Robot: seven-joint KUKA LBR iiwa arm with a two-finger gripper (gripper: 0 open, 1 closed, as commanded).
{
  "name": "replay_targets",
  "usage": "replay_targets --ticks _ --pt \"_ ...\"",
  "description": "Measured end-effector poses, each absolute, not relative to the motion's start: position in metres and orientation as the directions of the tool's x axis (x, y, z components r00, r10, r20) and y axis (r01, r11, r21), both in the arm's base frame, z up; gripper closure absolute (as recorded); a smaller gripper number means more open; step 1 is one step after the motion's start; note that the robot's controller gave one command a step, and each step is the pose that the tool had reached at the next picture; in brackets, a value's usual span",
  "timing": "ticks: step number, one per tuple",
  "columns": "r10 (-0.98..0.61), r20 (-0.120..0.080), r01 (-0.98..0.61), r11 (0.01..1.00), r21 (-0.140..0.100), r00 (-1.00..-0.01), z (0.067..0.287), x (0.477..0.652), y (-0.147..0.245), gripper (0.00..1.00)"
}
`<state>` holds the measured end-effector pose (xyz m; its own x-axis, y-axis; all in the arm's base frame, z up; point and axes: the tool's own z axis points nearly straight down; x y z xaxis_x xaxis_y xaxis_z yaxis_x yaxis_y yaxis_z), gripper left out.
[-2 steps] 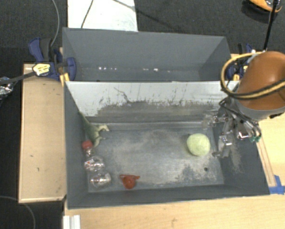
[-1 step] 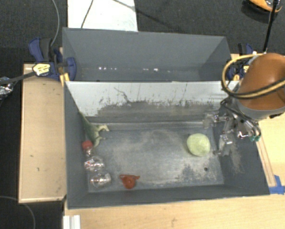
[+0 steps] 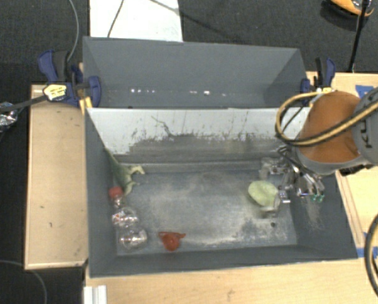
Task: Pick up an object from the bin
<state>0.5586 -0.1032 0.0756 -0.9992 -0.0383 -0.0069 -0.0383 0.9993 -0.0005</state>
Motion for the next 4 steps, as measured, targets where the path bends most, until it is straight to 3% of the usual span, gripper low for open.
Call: replay_targets --ticks 1,3,4 --pt "-0.039 -0.007 -0.039 0.999 0.0 -0.999 0.07 0.554 -0.1 1.0" --pt "-0.039 -0.008 -0.039 0.999 0.0 -0.999 0.074 0.553 -0.101 1.0" --pt "-0.039 -0.009 -0.039 0.999 0.0 -0.999 0.087 0.553 -0.101 1.0"
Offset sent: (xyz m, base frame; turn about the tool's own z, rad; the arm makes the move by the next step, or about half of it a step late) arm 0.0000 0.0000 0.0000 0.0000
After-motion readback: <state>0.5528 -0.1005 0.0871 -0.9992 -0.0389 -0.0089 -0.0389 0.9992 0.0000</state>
